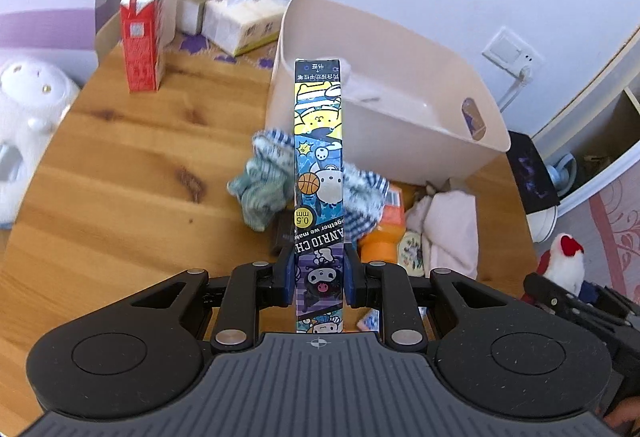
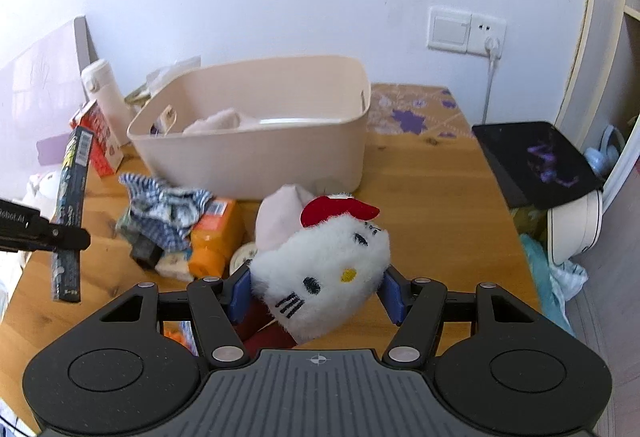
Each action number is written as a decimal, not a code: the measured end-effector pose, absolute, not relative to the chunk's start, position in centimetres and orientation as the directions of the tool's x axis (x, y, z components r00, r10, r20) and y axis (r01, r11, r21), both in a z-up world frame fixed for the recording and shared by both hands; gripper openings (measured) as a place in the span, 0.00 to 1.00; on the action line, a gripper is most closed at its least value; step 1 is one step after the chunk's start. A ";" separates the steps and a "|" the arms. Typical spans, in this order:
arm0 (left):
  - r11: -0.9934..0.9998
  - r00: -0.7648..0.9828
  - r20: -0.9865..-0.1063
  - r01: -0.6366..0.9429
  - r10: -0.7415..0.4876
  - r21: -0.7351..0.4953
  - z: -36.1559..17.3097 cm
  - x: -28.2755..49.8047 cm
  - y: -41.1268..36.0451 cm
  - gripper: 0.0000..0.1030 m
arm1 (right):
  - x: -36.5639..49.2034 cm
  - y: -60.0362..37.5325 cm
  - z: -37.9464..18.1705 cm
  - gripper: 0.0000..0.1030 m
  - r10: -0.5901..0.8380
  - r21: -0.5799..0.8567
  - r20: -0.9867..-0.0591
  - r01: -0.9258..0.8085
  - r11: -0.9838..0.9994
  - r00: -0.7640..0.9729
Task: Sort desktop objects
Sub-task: 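Carry the printed box and Hello Kitty plush up over the beige basket, then open both grippers to drop the box and plush into the basket, then move the left gripper toward the bread bag while the right approaches the brown hair clip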
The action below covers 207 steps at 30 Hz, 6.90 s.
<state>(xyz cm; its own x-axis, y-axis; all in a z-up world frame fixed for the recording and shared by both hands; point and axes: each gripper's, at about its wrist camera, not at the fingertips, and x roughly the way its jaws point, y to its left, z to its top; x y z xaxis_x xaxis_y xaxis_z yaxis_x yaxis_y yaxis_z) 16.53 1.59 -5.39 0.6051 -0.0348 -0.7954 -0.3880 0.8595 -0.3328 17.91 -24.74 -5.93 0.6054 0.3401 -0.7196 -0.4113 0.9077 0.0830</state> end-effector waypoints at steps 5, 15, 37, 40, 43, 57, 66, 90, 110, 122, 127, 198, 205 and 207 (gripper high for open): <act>0.865 0.636 -0.771 -0.376 -0.020 -0.332 -3.9 17.8 2.2 0.22 | 19.2 -24.9 -4.8 0.58 0.337 0.073 -0.698 -0.405 0.911 0.632; 0.872 0.678 -0.735 -0.359 -0.002 -0.333 -1.2 21.0 3.6 0.22 | 22.0 -24.5 -3.3 0.58 0.349 0.069 -0.670 -0.413 0.908 0.655; 0.898 0.717 -0.695 -0.334 0.045 -0.286 0.3 29.5 4.8 0.22 | 29.4 -22.1 -1.0 0.58 0.378 0.023 -0.619 -0.465 0.885 0.688; 0.903 0.720 -0.693 -0.326 0.047 -0.278 0.2 31.0 4.7 0.22 | 30.4 -21.5 -1.2 0.58 0.379 0.016 -0.623 -0.473 0.881 0.685; 0.910 0.718 -0.695 -0.316 0.046 -0.267 -0.1 32.6 4.5 0.22 | 31.5 -20.8 -1.3 0.58 0.381 0.010 -0.623 -0.481 0.877 0.683; 0.929 0.639 -0.767 -0.320 0.064 -0.189 -4.1 37.5 4.3 0.22 | 36.4 -17.1 -3.4 0.58 0.424 0.034 -0.639 -0.527 0.849 0.642; 0.944 0.572 -0.817 -0.301 0.067 -0.133 -7.0 39.1 4.0 0.22 | 37.7 -14.8 -6.7 0.58 0.400 0.035 -0.709 -0.537 0.843 0.581; 0.923 0.501 -0.865 -0.330 -0.005 -0.196 -8.9 38.6 5.1 0.53 | 36.1 -14.7 -8.5 0.78 0.377 0.046 -0.762 -0.537 0.843 0.527; 0.933 0.620 -0.782 -0.313 0.057 -0.180 -3.5 34.3 3.6 0.76 | 32.6 -17.7 -4.6 1.00 0.368 0.049 -0.708 -0.477 0.877 0.603; 0.937 0.641 -0.766 -0.296 0.050 -0.186 -2.2 28.8 1.3 0.76 | 27.1 -20.5 -2.9 1.00 0.341 0.026 -0.689 -0.449 0.893 0.639; 0.932 0.638 -0.769 -0.296 0.031 -0.208 -2.2 26.1 0.8 0.76 | 24.6 -21.8 -2.7 1.00 0.327 0.017 -0.686 -0.435 0.900 0.650; 0.995 0.401 -0.911 0.063 -0.100 -0.082 -15.9 16.3 -11.3 0.76 | 14.9 -24.3 -16.0 0.87 0.342 -0.002 -0.862 -0.676 0.737 0.375; 0.992 0.415 -0.902 0.079 -0.121 -0.097 -16.0 16.9 -11.6 0.75 | 15.2 -24.7 -16.5 0.73 0.347 0.010 -0.864 -0.677 0.736 0.365; 0.991 0.421 -0.898 0.081 -0.132 -0.108 -15.9 17.0 -11.7 0.73 | 15.2 -24.7 -16.6 0.69 0.349 0.014 -0.864 -0.675 0.738 0.363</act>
